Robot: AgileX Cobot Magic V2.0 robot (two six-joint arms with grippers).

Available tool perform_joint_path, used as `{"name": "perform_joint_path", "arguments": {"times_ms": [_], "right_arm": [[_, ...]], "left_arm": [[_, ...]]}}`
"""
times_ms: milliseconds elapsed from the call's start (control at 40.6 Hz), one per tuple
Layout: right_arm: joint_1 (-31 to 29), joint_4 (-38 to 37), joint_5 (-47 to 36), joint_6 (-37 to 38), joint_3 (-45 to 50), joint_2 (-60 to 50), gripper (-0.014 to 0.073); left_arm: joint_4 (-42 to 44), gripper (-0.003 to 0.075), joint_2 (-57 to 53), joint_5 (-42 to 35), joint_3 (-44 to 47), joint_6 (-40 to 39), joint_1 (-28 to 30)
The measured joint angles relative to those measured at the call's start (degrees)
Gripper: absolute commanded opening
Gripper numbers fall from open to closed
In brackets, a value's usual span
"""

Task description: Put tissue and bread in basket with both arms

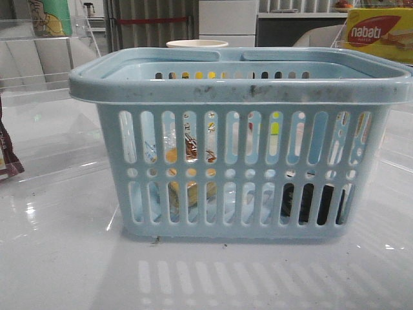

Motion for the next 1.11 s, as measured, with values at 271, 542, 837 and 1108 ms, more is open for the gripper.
{"name": "perform_joint_path", "arguments": {"times_ms": [271, 542, 837, 1108], "right_arm": [[0.0, 0.0, 0.0, 0.0, 0.0, 0.0, 0.0084], [0.0, 0.0, 0.0, 0.0, 0.0, 0.0, 0.0084], [0.0, 0.0, 0.0, 0.0, 0.0, 0.0, 0.0084], [0.0, 0.0, 0.0, 0.3, 0.0, 0.0, 0.0084]], "left_arm": [[-1.0, 0.0093, -15.7, -21.6, 20.9, 0.1, 14.1], [-5.2, 0.0093, -20.5, -32.4, 32.2, 0.2, 20.8], [-5.7, 0.0093, -20.5, -37.9, 32.9, 0.2, 20.9], [-5.6, 0.0093, -20.5, -37.9, 32.9, 0.4, 20.8]]}}
